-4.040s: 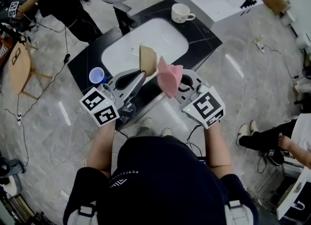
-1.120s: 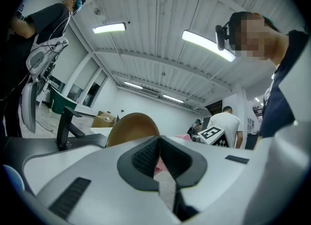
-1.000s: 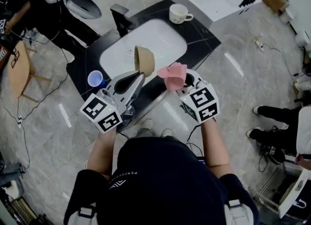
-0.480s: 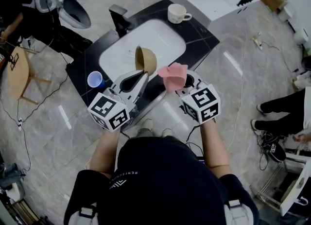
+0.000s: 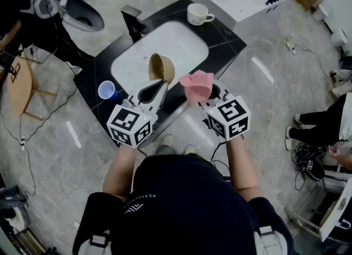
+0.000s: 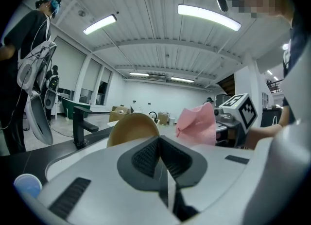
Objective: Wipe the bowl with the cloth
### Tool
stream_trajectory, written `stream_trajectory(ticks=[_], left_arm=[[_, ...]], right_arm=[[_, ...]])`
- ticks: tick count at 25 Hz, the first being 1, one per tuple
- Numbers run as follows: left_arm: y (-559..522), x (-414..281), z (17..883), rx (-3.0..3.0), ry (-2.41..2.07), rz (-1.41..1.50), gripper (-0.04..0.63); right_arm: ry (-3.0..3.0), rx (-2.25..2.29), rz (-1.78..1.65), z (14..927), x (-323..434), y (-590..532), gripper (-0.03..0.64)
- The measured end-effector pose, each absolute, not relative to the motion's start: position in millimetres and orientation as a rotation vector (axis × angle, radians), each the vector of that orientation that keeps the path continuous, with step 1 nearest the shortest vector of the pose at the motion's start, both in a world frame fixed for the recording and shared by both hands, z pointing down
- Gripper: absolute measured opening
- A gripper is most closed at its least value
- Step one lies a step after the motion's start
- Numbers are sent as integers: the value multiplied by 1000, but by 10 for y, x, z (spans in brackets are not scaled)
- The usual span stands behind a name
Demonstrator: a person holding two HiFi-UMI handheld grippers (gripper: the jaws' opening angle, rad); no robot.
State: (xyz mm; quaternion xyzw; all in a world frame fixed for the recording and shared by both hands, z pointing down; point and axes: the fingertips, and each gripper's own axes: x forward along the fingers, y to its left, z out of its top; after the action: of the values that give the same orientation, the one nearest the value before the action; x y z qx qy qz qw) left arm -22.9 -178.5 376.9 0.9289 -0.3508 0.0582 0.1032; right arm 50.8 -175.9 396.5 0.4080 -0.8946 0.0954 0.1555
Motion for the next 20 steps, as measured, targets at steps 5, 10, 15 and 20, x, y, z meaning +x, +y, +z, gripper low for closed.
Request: stream_trajectory(ticks=[5,10,15,20], left_arm=[[-1800,-232,3829,2749,-1049,227,15],[-1786,-212,3858,2744,-1034,237,15],[-1772,-211,3848,2746,-1025,244,15],[-1760,-196,3861,2752,-1012,255,15]], right_arm=[[-2585,1196,307,3948,501,-1758,48],[-2594,1206,305,3930,497,-1751,48],[-2601,1214,317,3915,507,-1746,48],[-2614,1220,329,3899,508,-1755,48]])
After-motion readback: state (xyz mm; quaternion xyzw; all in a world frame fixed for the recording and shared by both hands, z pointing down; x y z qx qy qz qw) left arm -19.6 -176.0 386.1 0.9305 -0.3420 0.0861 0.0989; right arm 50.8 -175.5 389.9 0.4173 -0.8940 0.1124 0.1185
